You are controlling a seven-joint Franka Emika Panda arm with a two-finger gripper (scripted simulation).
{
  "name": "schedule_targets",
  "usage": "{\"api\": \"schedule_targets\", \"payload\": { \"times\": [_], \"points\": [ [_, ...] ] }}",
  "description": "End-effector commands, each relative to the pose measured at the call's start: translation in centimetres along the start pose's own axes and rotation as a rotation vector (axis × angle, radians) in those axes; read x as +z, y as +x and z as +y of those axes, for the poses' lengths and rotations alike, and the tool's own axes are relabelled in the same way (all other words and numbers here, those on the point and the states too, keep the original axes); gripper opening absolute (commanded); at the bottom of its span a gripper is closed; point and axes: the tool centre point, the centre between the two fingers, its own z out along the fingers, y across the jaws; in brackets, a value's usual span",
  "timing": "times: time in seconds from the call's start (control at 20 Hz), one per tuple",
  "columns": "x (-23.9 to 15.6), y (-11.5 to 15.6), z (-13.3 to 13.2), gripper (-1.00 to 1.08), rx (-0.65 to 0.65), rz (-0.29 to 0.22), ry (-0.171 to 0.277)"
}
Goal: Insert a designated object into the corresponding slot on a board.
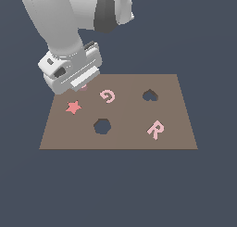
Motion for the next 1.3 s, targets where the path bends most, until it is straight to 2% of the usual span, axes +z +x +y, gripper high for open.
{"api": "schedule_targets", "payload": {
  "times": [0.0, 0.55, 1.25],
  "points": [
    [0.0, 0.1, -0.4, -1.0, 0.022, 0.0, 0.0],
    [-0.1, 0.7, -3.6, -1.0, 0.215, 0.0, -0.001],
    [-0.3, 4.2, -9.7, -1.0, 0.618, 0.001, -0.001]
  ]
}}
